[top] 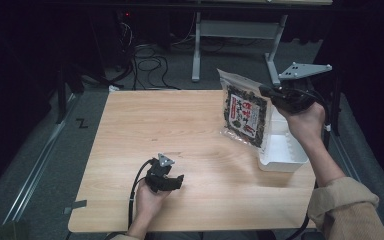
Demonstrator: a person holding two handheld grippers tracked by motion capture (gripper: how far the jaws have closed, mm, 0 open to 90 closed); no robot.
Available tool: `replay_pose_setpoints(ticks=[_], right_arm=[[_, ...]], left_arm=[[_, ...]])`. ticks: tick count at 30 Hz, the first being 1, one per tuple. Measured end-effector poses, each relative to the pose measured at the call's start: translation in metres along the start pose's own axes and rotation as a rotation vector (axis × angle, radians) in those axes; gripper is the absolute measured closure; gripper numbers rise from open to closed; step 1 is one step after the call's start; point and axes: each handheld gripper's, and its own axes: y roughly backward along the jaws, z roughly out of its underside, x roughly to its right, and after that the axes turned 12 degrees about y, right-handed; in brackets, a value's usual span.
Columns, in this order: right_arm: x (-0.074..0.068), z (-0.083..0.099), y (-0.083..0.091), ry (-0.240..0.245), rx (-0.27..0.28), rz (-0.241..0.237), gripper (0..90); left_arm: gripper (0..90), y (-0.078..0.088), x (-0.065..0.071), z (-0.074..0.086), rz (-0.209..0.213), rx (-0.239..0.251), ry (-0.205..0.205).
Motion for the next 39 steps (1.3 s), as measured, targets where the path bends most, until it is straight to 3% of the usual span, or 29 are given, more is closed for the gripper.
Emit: replay_pose_setpoints(ticks=[15,39], right_arm=[[0.024,0.015,0.016,-0.033,-0.017,0.109,89.9],[0.046,0.050,0.037,-0.110,-0.019,0.166,89.9]], left_arm=[[34.6,0.000,0.002,0.001,-0.021,-0.004,-0.018],[34.2,-0.002,0.003,0.001,-0.029,-0.014,-0.025]])
